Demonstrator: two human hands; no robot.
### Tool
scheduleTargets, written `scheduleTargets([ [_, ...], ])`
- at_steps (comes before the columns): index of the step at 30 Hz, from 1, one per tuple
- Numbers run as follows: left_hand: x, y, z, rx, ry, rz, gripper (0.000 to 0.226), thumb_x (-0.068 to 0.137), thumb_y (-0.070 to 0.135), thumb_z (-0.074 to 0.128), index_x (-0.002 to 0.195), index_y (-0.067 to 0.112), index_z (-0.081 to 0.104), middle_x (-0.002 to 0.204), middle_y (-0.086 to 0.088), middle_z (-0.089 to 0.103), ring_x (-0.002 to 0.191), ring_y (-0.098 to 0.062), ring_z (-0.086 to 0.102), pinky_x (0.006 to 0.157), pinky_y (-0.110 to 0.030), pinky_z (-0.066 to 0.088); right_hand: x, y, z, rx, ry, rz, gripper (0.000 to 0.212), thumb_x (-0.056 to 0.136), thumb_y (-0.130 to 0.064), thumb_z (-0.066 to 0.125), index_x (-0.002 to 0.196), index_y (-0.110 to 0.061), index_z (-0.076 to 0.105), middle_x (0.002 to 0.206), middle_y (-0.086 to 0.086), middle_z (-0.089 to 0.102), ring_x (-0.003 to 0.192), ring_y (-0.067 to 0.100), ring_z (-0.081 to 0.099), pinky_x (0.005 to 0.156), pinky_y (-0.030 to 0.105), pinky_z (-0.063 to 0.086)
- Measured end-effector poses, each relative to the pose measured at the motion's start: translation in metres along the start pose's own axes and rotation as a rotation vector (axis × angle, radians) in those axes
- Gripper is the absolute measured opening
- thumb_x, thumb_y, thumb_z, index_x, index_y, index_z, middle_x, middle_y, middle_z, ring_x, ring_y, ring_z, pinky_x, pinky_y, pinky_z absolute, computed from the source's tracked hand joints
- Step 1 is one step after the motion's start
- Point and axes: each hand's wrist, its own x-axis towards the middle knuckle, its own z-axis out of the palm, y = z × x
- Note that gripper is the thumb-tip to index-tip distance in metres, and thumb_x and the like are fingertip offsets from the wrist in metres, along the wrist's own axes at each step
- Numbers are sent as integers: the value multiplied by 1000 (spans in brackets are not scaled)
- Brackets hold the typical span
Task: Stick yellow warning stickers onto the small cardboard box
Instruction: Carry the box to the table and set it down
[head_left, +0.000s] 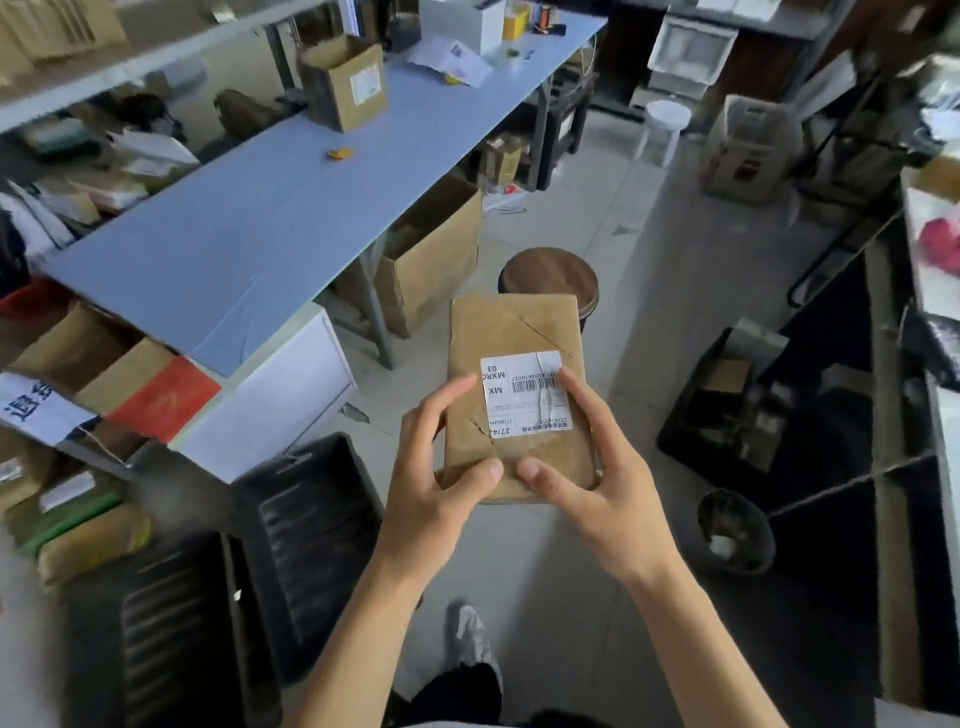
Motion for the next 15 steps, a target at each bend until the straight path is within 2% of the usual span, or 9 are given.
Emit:
scheduleTargets([
  [5,104,-2,15,14,5,-10,70,75,9,65,136,39,51,142,-5,53,136,-22,50,109,-50,48,103,16,-21,2,-19,18,76,76,-42,78,141,-47,39,145,-16,50,133,8,49,108,40,45],
  [6,124,-3,18,16,9,-18,70,75,9,65,137,39,51,142,-5,53,136,-22,50,109,-49,48,123,20,-25,13,-25,23,76,77,-40,78,141,-47,39,145,-16,50,133,7,49,108,38,46],
  [10,208,-10,26,32,64,-37,71,75,10,66,138,39,50,143,-5,52,137,-23,50,111,-51,45,213,37,-35,48,-52,24,75,76,-34,78,141,-44,41,144,-24,48,132,-5,46,100,13,44],
  [15,322,-18,29,88,162,-33,70,77,10,66,137,41,49,143,0,53,138,-23,49,110,-51,46,346,59,-40,66,-171,-11,76,76,-37,78,141,-45,40,144,-20,49,132,0,47,106,30,47],
])
